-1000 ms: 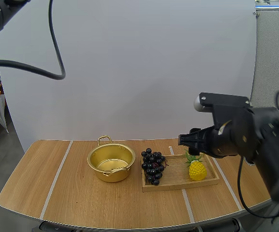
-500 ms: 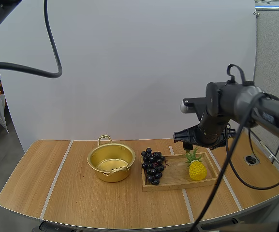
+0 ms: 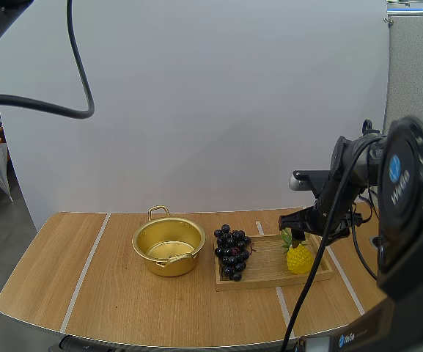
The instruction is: Open the pot, put the pineapple inside, and close it
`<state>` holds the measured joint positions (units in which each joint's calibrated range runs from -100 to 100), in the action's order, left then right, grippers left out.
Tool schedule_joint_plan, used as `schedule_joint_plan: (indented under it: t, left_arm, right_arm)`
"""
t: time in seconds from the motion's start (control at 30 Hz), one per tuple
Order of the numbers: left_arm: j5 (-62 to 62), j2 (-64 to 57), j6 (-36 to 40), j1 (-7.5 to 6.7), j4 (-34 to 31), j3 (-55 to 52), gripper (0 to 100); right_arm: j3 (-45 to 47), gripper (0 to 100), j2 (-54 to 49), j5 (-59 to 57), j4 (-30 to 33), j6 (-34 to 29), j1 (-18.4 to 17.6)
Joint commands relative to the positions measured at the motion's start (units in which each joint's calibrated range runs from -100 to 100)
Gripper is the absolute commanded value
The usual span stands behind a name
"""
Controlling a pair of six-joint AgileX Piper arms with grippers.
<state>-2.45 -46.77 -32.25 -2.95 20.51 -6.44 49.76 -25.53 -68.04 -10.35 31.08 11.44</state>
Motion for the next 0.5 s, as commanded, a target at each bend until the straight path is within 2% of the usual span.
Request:
schedule_joint_plan:
  t: [0.0, 0.47]
  left_arm:
    - [-1.8, -0.2, 0.5, -0.21, 0.2, 0.5, 0]
    - [-1.8, -0.2, 0.5, -0.21, 0.2, 0.5, 0]
  right_arm:
    - [-0.5, 100, 2.3, 0.6, -4.8, 5.0, 0.3]
    - [-0.6, 100, 7.2, 6.2, -4.9, 5.8, -1.1]
